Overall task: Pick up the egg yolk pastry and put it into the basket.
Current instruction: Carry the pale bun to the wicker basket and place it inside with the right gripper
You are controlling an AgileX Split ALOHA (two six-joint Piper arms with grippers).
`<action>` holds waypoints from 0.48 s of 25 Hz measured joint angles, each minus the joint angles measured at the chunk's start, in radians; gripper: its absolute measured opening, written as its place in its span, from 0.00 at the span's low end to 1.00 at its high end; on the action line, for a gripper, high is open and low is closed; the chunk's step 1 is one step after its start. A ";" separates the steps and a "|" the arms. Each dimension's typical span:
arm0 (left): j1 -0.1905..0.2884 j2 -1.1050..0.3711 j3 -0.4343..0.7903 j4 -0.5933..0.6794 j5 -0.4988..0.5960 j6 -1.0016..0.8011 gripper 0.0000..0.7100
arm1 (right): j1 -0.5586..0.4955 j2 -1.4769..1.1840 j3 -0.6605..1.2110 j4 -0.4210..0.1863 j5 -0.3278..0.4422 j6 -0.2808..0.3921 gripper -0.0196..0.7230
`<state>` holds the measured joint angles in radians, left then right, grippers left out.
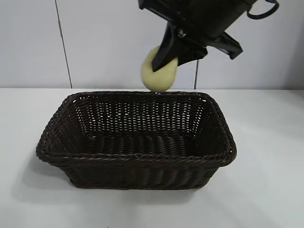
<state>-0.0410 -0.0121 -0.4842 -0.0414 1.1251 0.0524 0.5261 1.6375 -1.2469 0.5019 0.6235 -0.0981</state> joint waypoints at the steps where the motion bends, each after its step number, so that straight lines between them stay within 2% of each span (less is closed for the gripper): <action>1: 0.000 0.000 0.000 0.000 0.000 0.000 0.82 | 0.018 0.000 0.000 0.001 -0.019 0.000 0.07; 6: 0.000 0.000 0.000 0.000 0.000 0.000 0.82 | 0.074 0.023 0.000 0.005 -0.093 0.017 0.07; 12: 0.000 0.000 0.000 0.000 0.000 0.000 0.82 | 0.079 0.144 0.000 0.008 -0.135 0.027 0.07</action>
<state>-0.0410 -0.0121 -0.4842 -0.0414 1.1251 0.0524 0.6054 1.7817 -1.2469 0.5097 0.4887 -0.0715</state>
